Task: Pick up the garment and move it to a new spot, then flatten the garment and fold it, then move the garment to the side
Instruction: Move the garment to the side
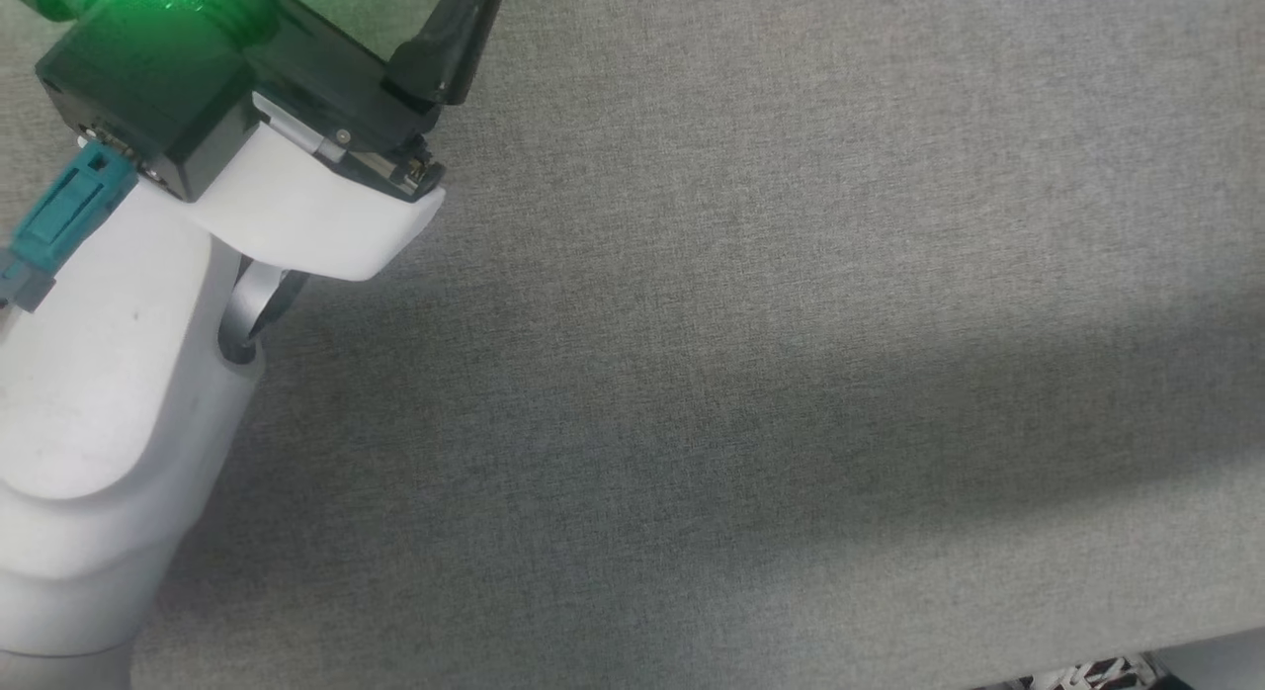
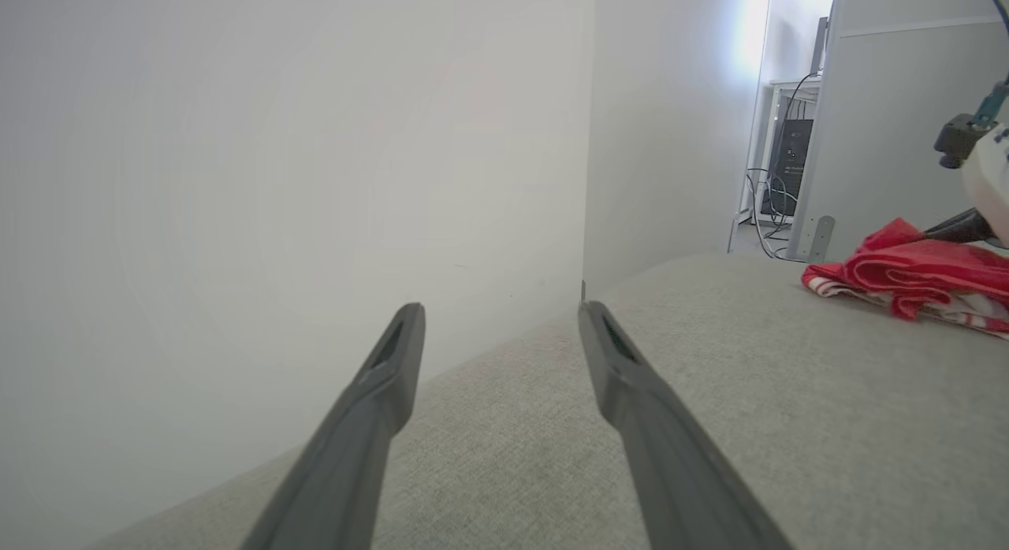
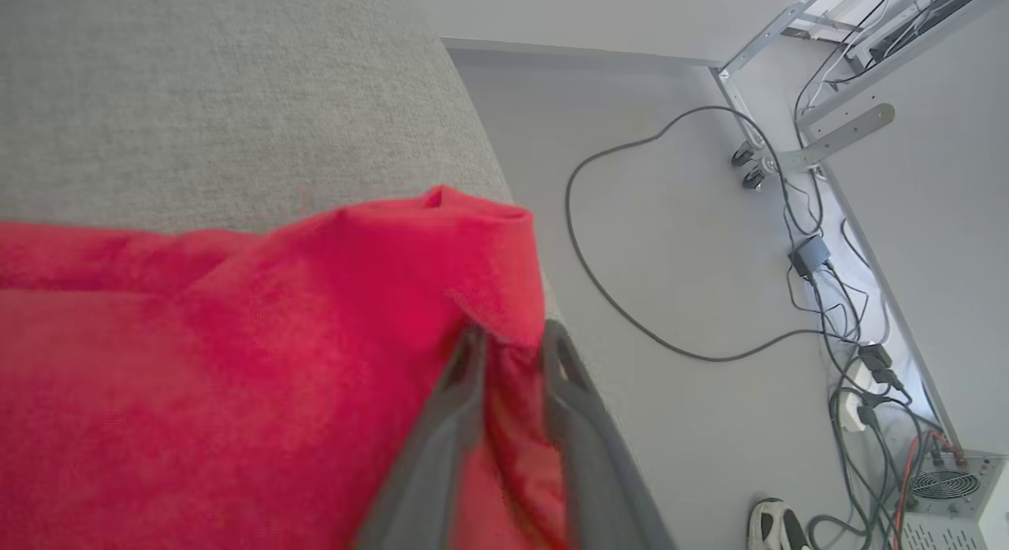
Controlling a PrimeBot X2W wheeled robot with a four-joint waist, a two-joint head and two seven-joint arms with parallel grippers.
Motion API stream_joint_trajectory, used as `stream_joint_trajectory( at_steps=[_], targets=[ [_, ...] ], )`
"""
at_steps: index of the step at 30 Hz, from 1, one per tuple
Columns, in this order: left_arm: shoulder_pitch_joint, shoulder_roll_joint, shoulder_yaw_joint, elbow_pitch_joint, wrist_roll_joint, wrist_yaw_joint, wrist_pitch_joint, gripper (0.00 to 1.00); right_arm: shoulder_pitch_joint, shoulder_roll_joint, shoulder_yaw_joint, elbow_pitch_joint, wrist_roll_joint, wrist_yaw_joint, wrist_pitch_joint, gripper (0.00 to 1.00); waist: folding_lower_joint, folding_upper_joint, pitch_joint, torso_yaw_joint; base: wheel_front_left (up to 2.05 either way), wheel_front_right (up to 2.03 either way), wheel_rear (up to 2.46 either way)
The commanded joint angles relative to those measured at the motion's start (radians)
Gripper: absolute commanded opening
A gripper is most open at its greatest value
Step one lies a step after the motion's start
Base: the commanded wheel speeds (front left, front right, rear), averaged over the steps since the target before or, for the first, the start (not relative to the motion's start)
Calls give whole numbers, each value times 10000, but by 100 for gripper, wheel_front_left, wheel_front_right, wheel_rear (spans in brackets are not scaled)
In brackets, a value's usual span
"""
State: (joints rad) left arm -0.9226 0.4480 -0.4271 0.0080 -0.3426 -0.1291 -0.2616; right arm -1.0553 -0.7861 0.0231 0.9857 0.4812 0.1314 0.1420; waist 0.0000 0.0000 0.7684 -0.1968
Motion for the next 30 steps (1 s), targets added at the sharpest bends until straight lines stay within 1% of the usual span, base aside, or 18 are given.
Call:
stream_joint_trajectory(
  at_steps=[1, 6, 10, 14, 18, 22, 24, 25, 26, 30],
  targets=[
    [133, -44, 79, 41, -9, -19, -42, 100, -146, 25, 70, 65, -91, -15, -175, 100, 0, 0, -104, 33, 0, 0, 0],
    [773, -343, 390, 215, -36, -19, -42, 100, -149, 208, 673, -108, -80, -15, -812, 100, 0, 0, -818, 179, 0, 0, 0],
    [1618, -594, 558, 536, -64, -19, -42, 100, 232, 550, 1579, -662, 78, -15, -1262, 100, 0, 0, -1658, 407, 0, 0, 0],
    [2585, -998, 768, 997, 30, -19, -42, 100, 813, 970, 2444, -1120, 456, -15, -1543, 100, 0, 0, -2590, 850, 0, 0, 0],
    [3635, -1597, 1295, 1298, -23, -17, -42, 100, 1462, 1267, 3075, -1636, 713, -15, -1882, 100, 0, 0, -3344, 1437, 0, 0, 0],
    [4627, -2122, 1811, 1614, -93, -19, -44, 100, 2221, 1577, 3513, -2055, 788, -15, -2426, 100, 0, 0, -4132, 2044, 0, 0, 0],
    [5211, -2291, 2052, 1750, -139, -17, -42, 100, 2631, 1812, 3686, -2225, 723, -15, -2754, 100, 0, 0, -4540, 2281, 0, 0, 0],
    [5495, -2340, 2169, 1812, -131, -19, -42, 100, 2842, 1955, 3785, -2307, 706, -15, -2894, 100, 0, 0, -4736, 2380, 0, 0, 0],
    [5495, -2340, 2169, 1812, -131, -19, -42, 100, 2842, 1955, 3785, -2307, 706, -15, -2894, 100, 0, 0, -4736, 2380, 0, 0, 0],
    [6410, -2482, 2610, 1998, -30, -17, -42, 100, 3737, 2411, 3942, -2579, 591, -15, -3473, 100, 0, 0, -5568, 2701, 0, 0, 0]
  ],
)
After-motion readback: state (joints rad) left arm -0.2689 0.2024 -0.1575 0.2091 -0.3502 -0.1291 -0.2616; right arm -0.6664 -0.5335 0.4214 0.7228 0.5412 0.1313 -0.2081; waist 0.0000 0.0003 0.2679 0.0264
